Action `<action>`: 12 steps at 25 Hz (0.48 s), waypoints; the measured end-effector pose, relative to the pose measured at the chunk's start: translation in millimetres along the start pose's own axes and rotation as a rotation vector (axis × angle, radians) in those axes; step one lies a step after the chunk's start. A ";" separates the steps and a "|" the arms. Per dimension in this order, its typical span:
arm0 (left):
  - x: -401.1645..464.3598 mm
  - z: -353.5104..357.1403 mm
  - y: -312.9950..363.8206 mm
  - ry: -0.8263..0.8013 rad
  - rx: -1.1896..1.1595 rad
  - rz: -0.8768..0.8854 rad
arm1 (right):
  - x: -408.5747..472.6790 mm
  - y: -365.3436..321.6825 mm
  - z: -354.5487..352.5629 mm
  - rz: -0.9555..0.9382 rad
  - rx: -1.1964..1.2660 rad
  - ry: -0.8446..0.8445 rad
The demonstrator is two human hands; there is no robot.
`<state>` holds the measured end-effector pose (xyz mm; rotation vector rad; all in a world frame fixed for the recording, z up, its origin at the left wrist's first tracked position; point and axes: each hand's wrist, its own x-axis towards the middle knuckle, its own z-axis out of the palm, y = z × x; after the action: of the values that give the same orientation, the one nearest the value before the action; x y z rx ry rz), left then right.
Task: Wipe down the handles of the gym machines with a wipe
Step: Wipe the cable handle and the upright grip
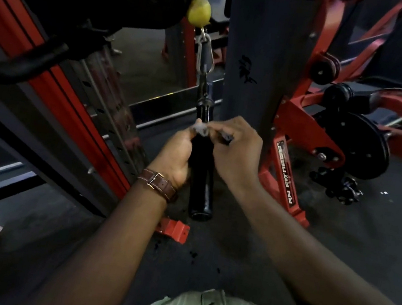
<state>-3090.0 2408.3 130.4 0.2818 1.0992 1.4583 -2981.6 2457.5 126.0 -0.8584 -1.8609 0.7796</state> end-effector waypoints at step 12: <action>-11.1 -1.1 1.9 -0.003 0.029 -0.013 | 8.2 11.7 -31.5 -0.085 0.270 -0.526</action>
<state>-3089.3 2398.4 135.9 0.2964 1.1184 1.4314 -2953.0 2475.7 132.6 -0.4207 -2.1556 1.2580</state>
